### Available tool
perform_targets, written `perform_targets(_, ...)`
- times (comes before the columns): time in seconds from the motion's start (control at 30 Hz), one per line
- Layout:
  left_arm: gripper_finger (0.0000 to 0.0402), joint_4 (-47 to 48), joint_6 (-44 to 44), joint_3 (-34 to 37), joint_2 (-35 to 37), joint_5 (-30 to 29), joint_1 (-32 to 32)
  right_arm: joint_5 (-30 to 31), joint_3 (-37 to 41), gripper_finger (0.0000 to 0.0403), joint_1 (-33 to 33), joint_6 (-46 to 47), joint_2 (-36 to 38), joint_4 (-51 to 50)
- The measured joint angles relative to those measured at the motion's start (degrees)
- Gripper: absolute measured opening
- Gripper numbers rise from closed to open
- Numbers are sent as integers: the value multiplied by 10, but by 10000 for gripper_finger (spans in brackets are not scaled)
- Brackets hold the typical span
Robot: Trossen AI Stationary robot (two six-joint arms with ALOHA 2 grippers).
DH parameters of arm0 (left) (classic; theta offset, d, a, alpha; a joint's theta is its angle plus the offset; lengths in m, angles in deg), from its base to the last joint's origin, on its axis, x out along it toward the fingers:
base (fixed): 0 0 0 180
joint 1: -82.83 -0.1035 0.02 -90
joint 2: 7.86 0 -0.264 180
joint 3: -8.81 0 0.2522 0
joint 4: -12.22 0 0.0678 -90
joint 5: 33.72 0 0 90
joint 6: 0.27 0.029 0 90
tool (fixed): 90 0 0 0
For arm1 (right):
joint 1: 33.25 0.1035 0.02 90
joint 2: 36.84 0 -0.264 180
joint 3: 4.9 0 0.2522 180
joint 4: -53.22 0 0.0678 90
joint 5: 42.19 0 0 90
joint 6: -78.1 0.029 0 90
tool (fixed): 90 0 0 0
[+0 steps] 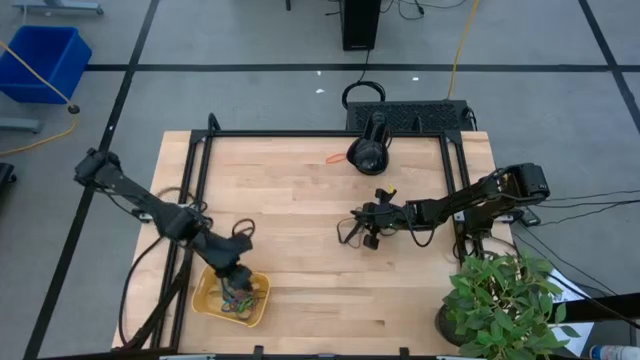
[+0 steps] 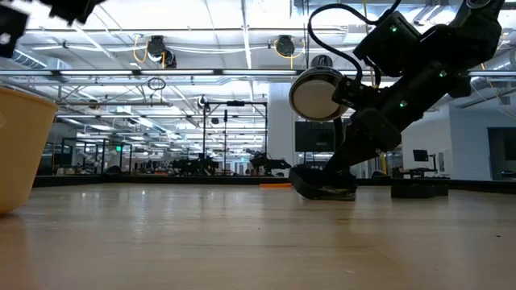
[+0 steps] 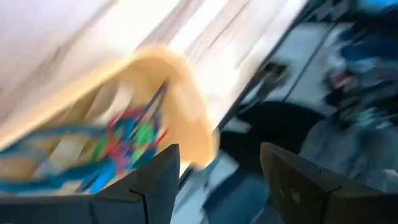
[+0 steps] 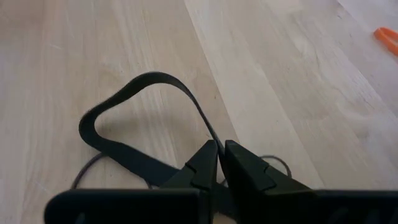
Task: Pick and place rubber bands into bin
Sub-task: Put the left black rubberband into the yellow bin
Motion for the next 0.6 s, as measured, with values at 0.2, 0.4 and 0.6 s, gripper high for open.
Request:
perform_targets(0.2, 230, -99, 77, 0, 35, -107, -15, 0, 0, 29, 0, 0, 0, 48)
perform_targets(0.4, 230, -171, 263, 0, 37, -147, -48, 0, 0, 29, 0, -3, 0, 170)
perform_targets(0.6, 230, -171, 373, 0, 35, -185, -91, -1, 0, 29, 0, -33, 0, 254)
